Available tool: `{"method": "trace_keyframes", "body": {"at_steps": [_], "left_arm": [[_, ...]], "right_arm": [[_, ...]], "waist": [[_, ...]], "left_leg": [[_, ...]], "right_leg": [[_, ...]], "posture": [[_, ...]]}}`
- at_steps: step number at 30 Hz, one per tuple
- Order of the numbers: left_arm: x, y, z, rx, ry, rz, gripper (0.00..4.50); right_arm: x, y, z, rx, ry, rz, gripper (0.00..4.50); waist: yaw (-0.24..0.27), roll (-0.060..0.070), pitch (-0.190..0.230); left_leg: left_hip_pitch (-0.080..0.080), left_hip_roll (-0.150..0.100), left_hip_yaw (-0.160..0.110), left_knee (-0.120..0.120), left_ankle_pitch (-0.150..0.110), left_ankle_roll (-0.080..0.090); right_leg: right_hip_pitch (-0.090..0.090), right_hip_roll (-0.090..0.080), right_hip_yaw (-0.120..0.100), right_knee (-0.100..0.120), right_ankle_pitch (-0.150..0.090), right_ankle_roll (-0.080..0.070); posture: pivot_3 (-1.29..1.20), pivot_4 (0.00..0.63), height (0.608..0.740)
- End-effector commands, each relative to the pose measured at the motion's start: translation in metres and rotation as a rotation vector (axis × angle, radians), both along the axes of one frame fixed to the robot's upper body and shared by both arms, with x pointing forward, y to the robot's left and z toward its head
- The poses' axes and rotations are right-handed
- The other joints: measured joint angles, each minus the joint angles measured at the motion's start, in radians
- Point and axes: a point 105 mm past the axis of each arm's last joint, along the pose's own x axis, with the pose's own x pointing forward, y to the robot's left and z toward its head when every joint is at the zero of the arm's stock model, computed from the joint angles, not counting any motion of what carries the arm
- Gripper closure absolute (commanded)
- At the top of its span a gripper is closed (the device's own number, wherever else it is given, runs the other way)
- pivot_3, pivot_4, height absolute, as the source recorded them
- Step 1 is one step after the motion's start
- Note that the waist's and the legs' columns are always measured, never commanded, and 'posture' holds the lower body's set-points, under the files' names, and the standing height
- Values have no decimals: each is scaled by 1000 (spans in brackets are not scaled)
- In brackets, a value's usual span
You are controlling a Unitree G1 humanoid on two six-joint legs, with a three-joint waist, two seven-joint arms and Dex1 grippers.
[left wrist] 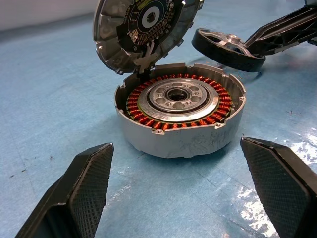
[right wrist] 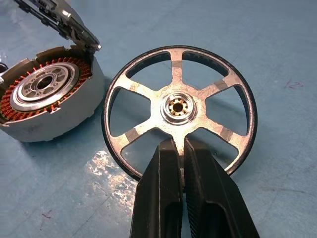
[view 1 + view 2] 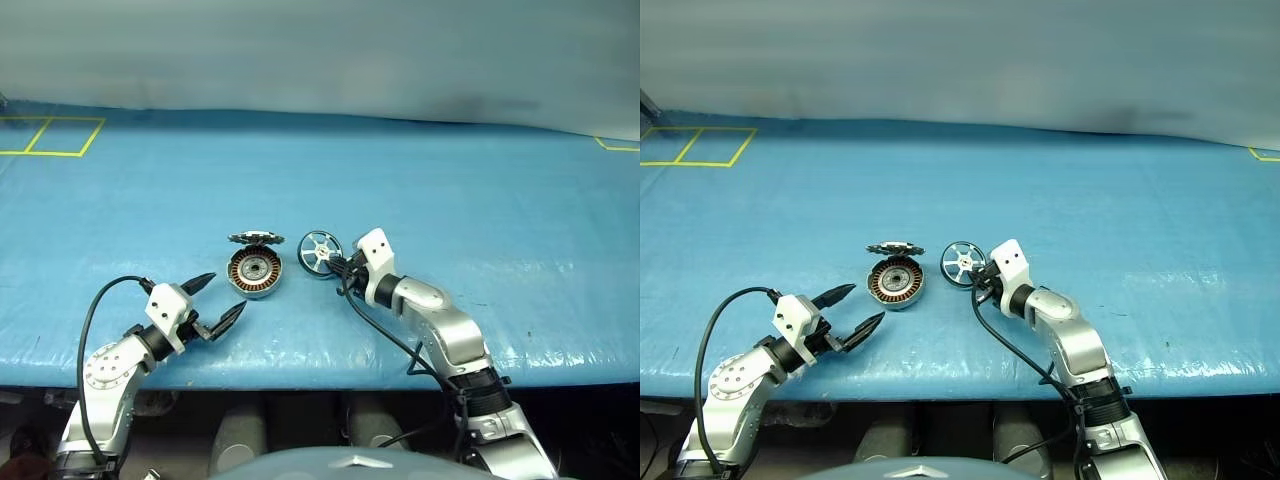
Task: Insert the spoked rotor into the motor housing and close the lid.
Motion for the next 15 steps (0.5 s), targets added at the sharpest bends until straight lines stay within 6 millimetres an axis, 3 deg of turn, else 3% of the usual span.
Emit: {"method": "trace_keyframes", "body": {"at_steps": [1, 8, 15], "left_arm": [[1, 1, 5, 4, -35, -1, 0], [0, -1, 2, -4, -29, -3, 0], [1, -3, 3, -8, -36, -6, 0]], "right_arm": [[-6, 2, 23, 130, 5, 31, 4487], [-45, 18, 38, 274, 137, 252, 4487], [-59, 39, 46, 292, 152, 360, 4487]], "waist": [[0, 0, 0], [-1, 0, 0], [-2, 0, 0]], "left_leg": [[0, 0, 0, 0, 0, 0], [0, 0, 0, 0, 0, 0], [0, 0, 0, 0, 0, 0]], "right_leg": [[0, 0, 0, 0, 0, 0], [0, 0, 0, 0, 0, 0], [0, 0, 0, 0, 0, 0]], "posture": [[0, 150, 740], [0, 150, 740], [0, 150, 740]]}}
